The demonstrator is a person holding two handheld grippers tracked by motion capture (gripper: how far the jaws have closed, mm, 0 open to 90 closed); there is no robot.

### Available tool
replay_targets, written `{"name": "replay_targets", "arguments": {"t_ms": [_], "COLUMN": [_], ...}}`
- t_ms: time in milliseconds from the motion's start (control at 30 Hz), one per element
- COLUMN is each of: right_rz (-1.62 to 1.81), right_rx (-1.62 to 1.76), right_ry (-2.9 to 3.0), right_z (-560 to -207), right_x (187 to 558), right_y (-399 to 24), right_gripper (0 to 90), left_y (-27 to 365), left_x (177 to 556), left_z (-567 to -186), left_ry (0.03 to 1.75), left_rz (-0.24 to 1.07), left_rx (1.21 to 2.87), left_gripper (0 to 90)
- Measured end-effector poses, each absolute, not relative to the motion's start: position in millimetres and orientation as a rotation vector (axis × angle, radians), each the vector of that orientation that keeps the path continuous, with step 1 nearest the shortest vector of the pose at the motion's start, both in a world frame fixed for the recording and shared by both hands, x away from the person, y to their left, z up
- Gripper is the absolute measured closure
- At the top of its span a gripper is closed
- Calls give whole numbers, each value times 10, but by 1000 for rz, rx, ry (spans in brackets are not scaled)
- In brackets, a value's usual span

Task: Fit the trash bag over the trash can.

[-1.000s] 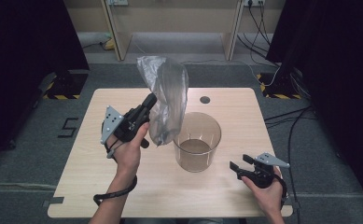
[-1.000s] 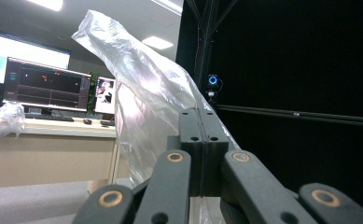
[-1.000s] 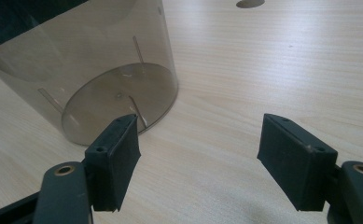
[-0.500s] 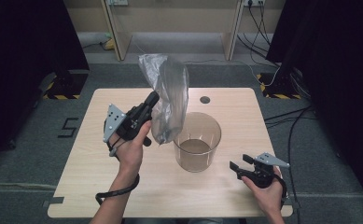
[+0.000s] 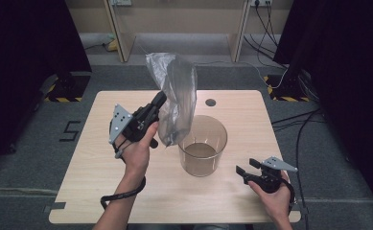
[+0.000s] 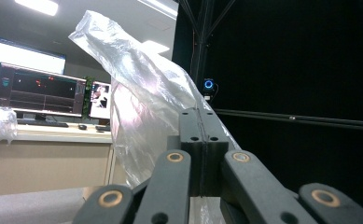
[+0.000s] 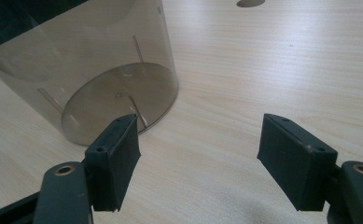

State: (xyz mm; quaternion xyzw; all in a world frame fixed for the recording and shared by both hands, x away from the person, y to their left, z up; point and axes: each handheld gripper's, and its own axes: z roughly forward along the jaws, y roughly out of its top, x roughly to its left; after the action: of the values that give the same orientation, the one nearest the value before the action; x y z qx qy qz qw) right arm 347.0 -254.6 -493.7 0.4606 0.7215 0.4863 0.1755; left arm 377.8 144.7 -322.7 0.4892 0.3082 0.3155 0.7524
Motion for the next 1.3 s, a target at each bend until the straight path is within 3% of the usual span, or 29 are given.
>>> {"name": "replay_targets", "arguments": {"t_ms": [1300], "right_rz": [1379], "right_rx": [1307], "right_ry": [2054], "right_z": [-4946], "right_x": [3468], "right_y": [-2539], "right_gripper": [291], "left_y": [1225], "left_x": [3866], "left_z": [-3192], "left_ry": [648], "left_rz": [674], "left_rx": [1093], "left_gripper": [900]}}
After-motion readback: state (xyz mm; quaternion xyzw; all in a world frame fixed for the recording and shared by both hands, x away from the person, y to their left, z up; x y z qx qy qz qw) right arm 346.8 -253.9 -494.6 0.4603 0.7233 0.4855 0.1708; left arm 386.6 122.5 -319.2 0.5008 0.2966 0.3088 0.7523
